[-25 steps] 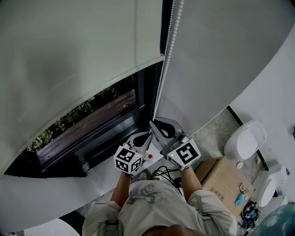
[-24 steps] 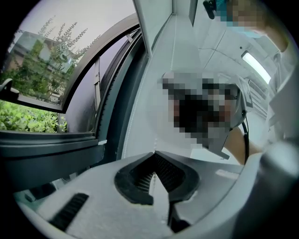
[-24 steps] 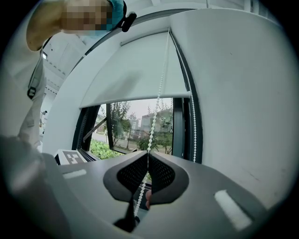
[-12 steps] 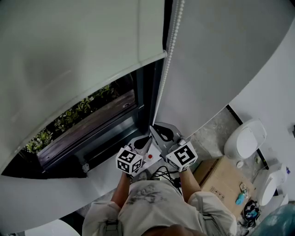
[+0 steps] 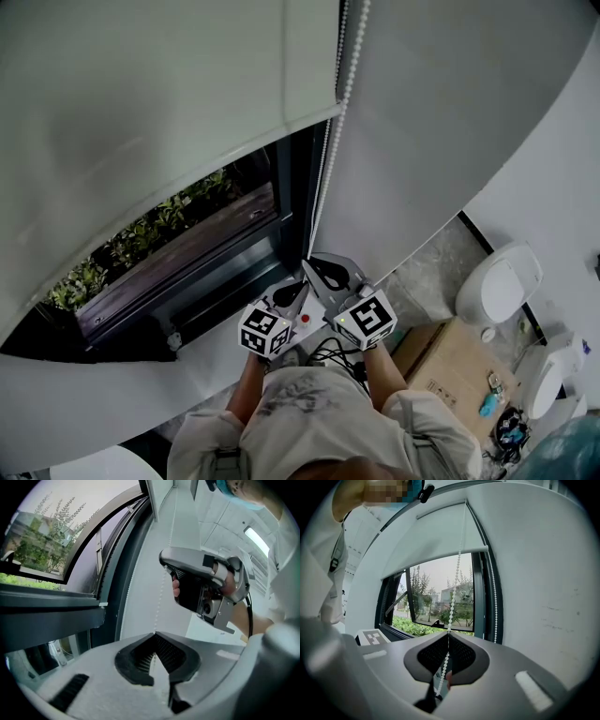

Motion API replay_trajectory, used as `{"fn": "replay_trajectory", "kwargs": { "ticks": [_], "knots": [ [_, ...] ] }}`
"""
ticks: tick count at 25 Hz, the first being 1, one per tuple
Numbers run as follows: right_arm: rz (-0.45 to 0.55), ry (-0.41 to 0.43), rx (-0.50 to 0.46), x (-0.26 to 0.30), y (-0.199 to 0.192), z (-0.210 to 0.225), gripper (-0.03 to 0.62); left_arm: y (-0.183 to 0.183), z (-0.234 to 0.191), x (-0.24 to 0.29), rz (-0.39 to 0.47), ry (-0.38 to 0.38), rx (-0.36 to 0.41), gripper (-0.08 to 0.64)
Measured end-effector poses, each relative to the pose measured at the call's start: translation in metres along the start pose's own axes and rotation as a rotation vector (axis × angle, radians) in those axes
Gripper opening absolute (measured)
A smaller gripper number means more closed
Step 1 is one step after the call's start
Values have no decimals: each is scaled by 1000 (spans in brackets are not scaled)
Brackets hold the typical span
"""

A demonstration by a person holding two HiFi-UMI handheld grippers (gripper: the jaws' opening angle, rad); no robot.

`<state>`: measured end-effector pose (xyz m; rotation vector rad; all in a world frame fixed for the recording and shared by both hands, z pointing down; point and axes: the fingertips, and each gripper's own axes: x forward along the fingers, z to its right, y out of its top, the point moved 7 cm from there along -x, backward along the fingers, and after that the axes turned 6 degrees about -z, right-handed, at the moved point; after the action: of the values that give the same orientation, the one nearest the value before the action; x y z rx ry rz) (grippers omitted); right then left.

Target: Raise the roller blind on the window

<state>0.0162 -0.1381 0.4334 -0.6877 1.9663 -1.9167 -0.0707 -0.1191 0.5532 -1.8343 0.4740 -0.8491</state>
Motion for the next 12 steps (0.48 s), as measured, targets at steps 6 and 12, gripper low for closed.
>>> {"fn": "replay_trajectory", "kwargs": {
  "ticks": [6,12],
  "knots": [
    [-2,9,-10,1,2,-2,12,-1,6,-8,33,15,12,17],
    [-1,14,-8,1,1,-1,12,28,8,-32,128,20,3,61]
  ]
}}
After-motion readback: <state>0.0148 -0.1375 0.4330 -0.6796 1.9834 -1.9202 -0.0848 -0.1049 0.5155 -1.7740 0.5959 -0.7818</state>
